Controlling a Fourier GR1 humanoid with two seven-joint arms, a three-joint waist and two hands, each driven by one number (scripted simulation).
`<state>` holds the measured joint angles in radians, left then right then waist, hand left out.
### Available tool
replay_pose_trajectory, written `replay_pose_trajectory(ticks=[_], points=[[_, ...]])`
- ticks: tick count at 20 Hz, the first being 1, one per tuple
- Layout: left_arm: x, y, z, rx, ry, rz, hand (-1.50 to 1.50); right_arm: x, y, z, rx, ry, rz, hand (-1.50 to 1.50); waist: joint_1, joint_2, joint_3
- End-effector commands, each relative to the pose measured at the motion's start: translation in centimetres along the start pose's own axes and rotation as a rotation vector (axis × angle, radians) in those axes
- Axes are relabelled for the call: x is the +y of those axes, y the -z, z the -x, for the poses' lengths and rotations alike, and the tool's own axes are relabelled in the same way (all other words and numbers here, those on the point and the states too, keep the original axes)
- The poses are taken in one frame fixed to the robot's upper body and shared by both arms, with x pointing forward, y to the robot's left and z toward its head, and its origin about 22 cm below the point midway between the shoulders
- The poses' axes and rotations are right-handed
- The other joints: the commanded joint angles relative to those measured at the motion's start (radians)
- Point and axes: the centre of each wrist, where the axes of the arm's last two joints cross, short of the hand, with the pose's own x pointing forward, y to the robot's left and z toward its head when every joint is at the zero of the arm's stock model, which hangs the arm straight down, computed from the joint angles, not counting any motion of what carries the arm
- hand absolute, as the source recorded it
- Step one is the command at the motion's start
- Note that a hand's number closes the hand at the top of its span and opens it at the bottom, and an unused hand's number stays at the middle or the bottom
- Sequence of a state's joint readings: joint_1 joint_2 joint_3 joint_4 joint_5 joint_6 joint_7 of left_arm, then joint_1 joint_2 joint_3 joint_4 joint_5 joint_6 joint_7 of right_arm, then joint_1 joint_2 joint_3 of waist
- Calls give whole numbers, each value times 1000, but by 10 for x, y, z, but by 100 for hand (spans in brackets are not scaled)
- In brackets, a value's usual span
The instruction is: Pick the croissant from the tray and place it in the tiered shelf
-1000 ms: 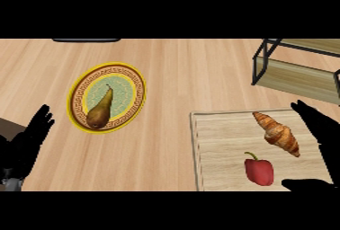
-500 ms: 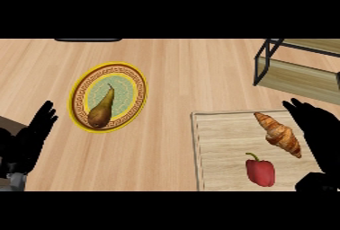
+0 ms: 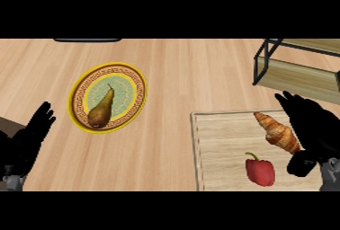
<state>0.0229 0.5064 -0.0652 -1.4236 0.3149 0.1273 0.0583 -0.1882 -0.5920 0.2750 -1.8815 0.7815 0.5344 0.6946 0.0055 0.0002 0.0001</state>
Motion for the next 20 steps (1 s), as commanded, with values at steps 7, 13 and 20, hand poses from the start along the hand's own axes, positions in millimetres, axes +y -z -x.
replay_pose_trajectory(ticks=[7, 13, 20], points=[[4, -4, 12, 20, -7, 5, 0, 14, 34, 38, 8, -13, 12, -150, -2, 0, 0], [-4, -4, 6, 14, 7, 10, 0, 16, 34, 25, -28, -3, 18, -150, -3, -1, 0], [-17, 8, 4, -3, -22, -16, 0, 42, 66, 42, -2, 13, -23, -150, -2, 0, 0]])
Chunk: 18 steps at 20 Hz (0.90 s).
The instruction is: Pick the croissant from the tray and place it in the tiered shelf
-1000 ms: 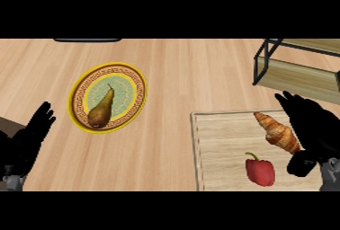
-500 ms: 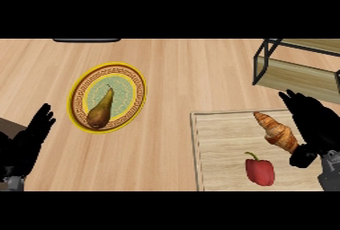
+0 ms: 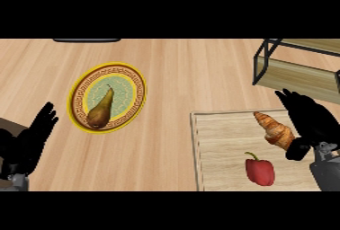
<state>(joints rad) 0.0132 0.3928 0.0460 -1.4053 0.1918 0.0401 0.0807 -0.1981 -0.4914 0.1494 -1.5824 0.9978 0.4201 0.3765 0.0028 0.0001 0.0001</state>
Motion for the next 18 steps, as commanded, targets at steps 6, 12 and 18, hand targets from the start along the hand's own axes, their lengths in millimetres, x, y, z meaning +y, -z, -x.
replay_pose_trajectory(ticks=[6, 12, 18], points=[[15, -19, 1, -4, 12, 14, 0, 3, -5, -5, -40, 5, -33, 150, 1, -2, 0], [13, 6, 1, -2, -1, -1, 0, 25, 17, 6, -67, -51, 41, 150, -1, 0, 0], [5, 6, 3, 10, 11, -6, 0, 6, -30, 4, -114, -9, 198, 150, -13, -2, 0]])
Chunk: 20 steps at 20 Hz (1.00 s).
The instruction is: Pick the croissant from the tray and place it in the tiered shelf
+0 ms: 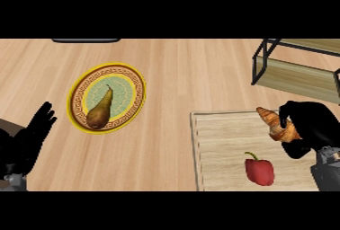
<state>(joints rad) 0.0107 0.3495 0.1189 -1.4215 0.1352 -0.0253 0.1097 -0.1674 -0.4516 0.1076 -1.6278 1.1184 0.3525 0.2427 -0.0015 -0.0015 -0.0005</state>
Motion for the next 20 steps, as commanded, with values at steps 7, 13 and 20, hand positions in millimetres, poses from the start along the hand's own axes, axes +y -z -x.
replay_pose_trajectory(ticks=[7, 13, 20], points=[[12, 2, 5, 5, -14, 4, 0, -31, -9, 22, -83, 193, 127, 150, 1, 1, 1], [13, 11, -4, -8, -5, -23, 0, -60, -12, 21, -102, 360, 169, 150, -2, 1, 0], [17, -5, 5, 4, -4, -22, 0, -124, -61, 59, -138, 600, 208, 150, -15, -6, -1]])
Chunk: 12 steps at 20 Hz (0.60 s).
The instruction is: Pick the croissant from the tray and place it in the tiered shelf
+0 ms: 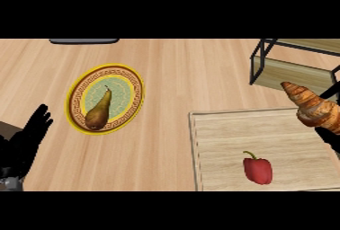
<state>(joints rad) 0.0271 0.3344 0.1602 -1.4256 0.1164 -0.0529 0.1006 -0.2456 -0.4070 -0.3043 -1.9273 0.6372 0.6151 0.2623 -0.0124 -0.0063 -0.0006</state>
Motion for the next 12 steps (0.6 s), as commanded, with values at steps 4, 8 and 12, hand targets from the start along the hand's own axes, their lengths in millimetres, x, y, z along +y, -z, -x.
replay_pose_trajectory(ticks=[4, 8, 12], points=[[4, -3, 1, 7, 4, -4, 0, -54, -31, -4, -10, 244, 117, 150, -6, -2, -1], [7, -10, -5, 5, 14, -3, 0, -102, -52, -4, -27, 238, 202, 150, 1, -1, 0], [0, -1, -4, 3, -3, -4, 0, -138, -42, -20, -14, 299, 236, 150, 10, 3, 0]])
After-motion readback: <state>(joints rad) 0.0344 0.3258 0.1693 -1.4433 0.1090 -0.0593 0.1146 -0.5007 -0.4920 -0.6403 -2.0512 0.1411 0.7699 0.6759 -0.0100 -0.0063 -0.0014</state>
